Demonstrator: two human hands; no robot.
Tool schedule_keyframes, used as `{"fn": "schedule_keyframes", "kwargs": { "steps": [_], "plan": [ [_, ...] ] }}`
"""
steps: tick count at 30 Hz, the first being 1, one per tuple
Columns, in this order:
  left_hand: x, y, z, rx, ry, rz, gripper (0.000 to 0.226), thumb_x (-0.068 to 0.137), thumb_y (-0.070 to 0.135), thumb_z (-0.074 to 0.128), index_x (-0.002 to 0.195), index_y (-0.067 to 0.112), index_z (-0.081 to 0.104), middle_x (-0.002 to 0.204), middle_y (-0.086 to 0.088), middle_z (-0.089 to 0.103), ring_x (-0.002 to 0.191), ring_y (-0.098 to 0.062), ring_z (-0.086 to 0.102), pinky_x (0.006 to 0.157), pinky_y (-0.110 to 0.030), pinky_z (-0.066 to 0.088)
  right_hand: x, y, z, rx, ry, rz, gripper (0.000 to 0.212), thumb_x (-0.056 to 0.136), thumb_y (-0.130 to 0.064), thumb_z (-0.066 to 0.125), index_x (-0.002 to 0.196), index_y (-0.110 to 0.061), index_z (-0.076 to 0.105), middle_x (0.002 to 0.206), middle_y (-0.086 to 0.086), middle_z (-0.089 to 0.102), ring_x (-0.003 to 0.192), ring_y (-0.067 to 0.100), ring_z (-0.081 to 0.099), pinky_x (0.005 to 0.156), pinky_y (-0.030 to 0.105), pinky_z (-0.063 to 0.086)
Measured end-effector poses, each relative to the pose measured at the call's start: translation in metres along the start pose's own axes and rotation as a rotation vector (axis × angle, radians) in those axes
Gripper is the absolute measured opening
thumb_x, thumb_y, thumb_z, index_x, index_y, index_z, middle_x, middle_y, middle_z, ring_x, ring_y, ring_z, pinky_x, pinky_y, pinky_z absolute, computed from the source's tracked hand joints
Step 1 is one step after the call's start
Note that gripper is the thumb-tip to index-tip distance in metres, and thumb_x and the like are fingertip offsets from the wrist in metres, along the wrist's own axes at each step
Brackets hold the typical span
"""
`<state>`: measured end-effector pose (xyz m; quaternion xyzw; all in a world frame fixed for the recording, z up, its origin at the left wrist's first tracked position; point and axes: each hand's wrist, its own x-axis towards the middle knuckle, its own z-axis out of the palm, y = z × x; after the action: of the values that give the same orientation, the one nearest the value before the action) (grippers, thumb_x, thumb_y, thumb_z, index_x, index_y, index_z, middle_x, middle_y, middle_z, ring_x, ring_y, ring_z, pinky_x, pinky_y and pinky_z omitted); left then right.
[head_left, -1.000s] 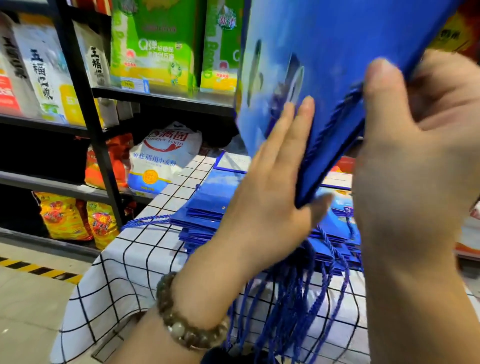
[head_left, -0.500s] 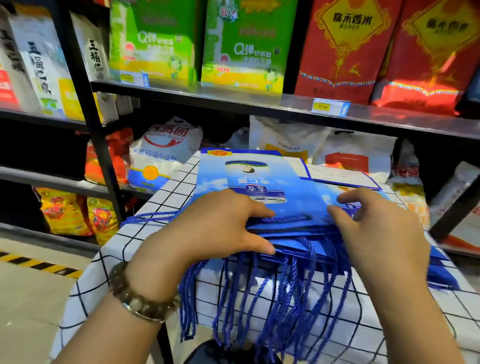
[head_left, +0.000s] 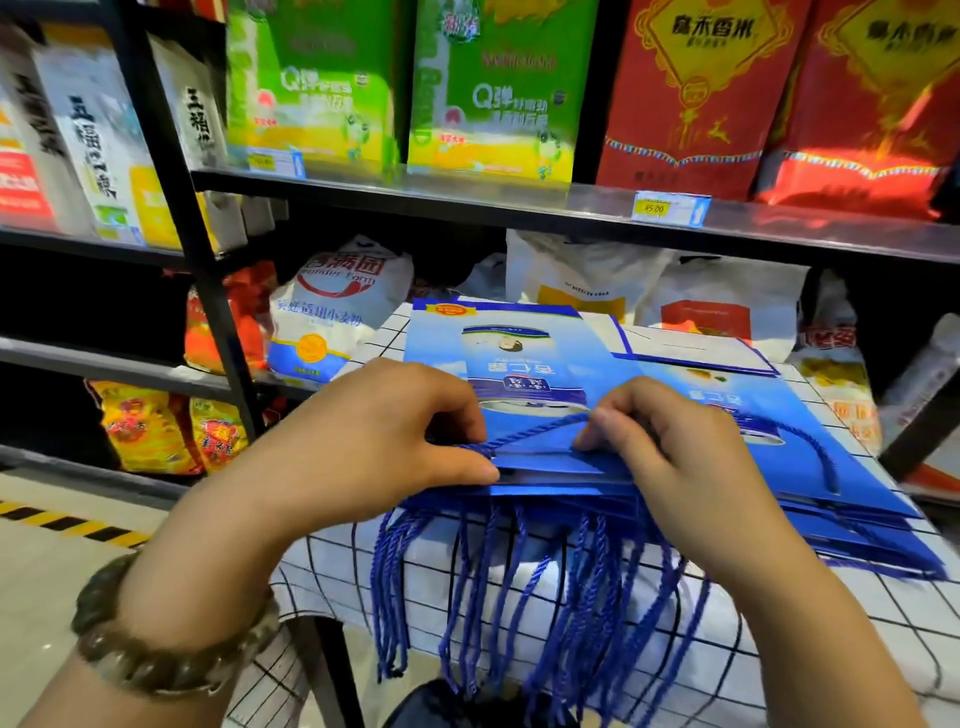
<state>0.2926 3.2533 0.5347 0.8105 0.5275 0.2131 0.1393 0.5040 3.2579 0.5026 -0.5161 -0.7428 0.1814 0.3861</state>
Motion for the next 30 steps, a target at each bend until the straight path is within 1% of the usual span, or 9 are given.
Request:
{"fn": "schedule_keyframes", "kwargs": {
  "steps": [4,6,9,12,16,19,23,27,30],
  "plan": [
    [0.0,0.0,-0.005,-0.062,-0.045,-0.036,0.011,0.068,0.037,0.074,0.068,0.029,0.066,0.073,0.021,0.062,0.066,0.002,0.056,0.057,-0.013,0.042,0.005,-0.002,0.002,0.121,0.124,0.101,0.021,0.095,-0.023,0.041,0.075,-0.027,0.046,0.067,-0.007,0.069,0.071,0.014,0.065,0.071,0.032,0.049],
    [0.001,0.0,-0.007,-0.073,-0.067,-0.056,0.011,0.069,0.033,0.074,0.066,0.026,0.067,0.064,0.018,0.062,0.056,0.002,0.053,0.051,-0.011,0.039,0.006,-0.005,0.003,0.173,0.174,0.134,0.022,0.096,-0.021,0.04,0.075,-0.027,0.044,0.06,-0.002,0.067,0.069,0.019,0.066,0.072,0.039,0.05],
    [0.0,0.0,-0.012,-0.078,-0.106,-0.072,0.014,0.072,0.029,0.071,0.062,0.023,0.066,0.06,0.012,0.063,0.051,0.001,0.052,0.05,-0.011,0.039,0.009,-0.007,0.002,0.268,0.23,0.189,0.023,0.097,-0.019,0.037,0.076,-0.025,0.043,0.052,-0.001,0.063,0.061,0.017,0.067,0.073,0.037,0.051],
    [0.0,0.002,-0.015,-0.132,-0.038,-0.074,0.013,0.072,0.03,0.069,0.061,0.024,0.066,0.064,0.011,0.065,0.052,0.001,0.052,0.052,-0.012,0.039,0.011,-0.008,0.0,0.403,0.274,0.254,0.025,0.099,-0.018,0.032,0.076,-0.023,0.041,0.045,0.001,0.058,0.053,0.021,0.066,0.066,0.034,0.05],
    [0.002,0.004,-0.013,-0.357,0.074,-0.112,0.008,0.074,0.017,0.071,0.067,0.019,0.069,0.059,0.009,0.065,0.051,-0.001,0.05,0.051,-0.011,0.038,0.01,-0.008,-0.003,0.536,0.297,0.299,0.023,0.099,-0.016,0.032,0.078,-0.018,0.041,0.045,0.0,0.056,0.045,0.021,0.062,0.067,0.045,0.053],
    [0.004,0.005,-0.01,-0.469,0.015,-0.13,0.006,0.075,0.015,0.07,0.069,0.016,0.069,0.06,0.004,0.067,0.052,-0.002,0.053,0.051,-0.011,0.04,0.01,-0.007,-0.005,0.652,0.313,0.297,0.023,0.099,-0.014,0.033,0.079,-0.017,0.044,0.05,-0.003,0.053,0.044,0.015,0.058,0.055,0.036,0.051],
    [0.011,0.007,-0.004,-0.661,0.203,-0.15,0.019,0.078,-0.001,0.066,0.068,0.015,0.066,0.06,0.001,0.069,0.054,-0.004,0.06,0.049,-0.009,0.043,0.007,-0.007,-0.011,0.781,0.324,0.268,0.019,0.095,-0.007,0.042,0.085,-0.021,0.049,0.049,-0.006,0.053,0.047,0.012,0.059,0.044,0.021,0.048],
    [0.016,0.009,-0.005,-0.881,0.279,-0.153,0.023,0.083,-0.005,0.058,0.072,0.015,0.062,0.061,0.004,0.069,0.047,-0.005,0.061,0.043,-0.012,0.042,0.005,-0.003,-0.012,0.643,0.279,0.232,0.02,0.089,-0.005,0.054,0.086,-0.024,0.058,0.065,-0.003,0.057,0.057,0.007,0.061,0.055,0.02,0.052],
    [0.018,0.008,-0.001,-0.587,0.217,-0.124,0.015,0.084,0.004,0.061,0.078,0.017,0.067,0.065,0.008,0.068,0.051,0.002,0.058,0.047,-0.008,0.04,0.001,-0.009,-0.01,0.155,0.038,0.095,0.012,0.082,-0.027,0.063,0.091,-0.035,0.063,0.105,-0.015,0.061,0.094,0.0,0.057,0.084,0.018,0.042]
  ]
}}
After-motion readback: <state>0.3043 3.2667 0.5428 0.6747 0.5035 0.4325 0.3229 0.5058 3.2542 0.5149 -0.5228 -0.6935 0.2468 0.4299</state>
